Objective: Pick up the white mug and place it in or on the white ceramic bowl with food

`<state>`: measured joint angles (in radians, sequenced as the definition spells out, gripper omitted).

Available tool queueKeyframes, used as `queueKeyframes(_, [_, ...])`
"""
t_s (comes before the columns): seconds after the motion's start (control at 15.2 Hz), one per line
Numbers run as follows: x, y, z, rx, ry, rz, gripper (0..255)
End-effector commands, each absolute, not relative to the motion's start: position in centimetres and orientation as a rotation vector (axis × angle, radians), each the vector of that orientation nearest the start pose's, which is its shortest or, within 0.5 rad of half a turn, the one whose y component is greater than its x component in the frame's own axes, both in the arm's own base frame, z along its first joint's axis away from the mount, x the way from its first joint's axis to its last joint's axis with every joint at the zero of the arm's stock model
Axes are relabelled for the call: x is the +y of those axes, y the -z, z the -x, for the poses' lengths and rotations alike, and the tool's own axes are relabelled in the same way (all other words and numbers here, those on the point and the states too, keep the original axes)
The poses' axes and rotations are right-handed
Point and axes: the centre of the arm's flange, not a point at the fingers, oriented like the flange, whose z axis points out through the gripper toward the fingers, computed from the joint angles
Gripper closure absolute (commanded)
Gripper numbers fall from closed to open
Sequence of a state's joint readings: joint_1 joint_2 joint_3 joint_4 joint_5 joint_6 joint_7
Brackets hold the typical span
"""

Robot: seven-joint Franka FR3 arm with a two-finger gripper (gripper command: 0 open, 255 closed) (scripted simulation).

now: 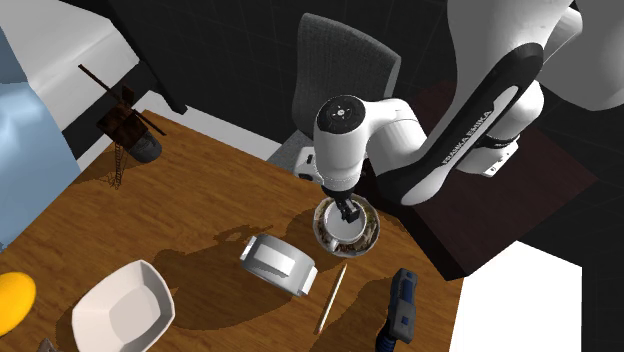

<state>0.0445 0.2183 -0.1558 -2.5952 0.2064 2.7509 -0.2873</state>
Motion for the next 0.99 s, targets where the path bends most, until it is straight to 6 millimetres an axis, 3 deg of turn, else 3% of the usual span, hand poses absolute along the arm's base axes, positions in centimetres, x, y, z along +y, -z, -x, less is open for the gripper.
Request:
queueKeyframes(0.0, [-6.0, -17.6, -42.8, 0.022, -0.074, 3.091, 0])
queueKeyframes(0.13, [-6.0, -17.6, -42.8, 0.022, -0.074, 3.091, 0])
queueKeyframes(0.4, [-6.2, -22.5, -43.0, 0.022, -0.074, 3.091, 0])
queueKeyframes(0.92, [-6.2, -22.5, -43.0, 0.022, -0.074, 3.091, 0])
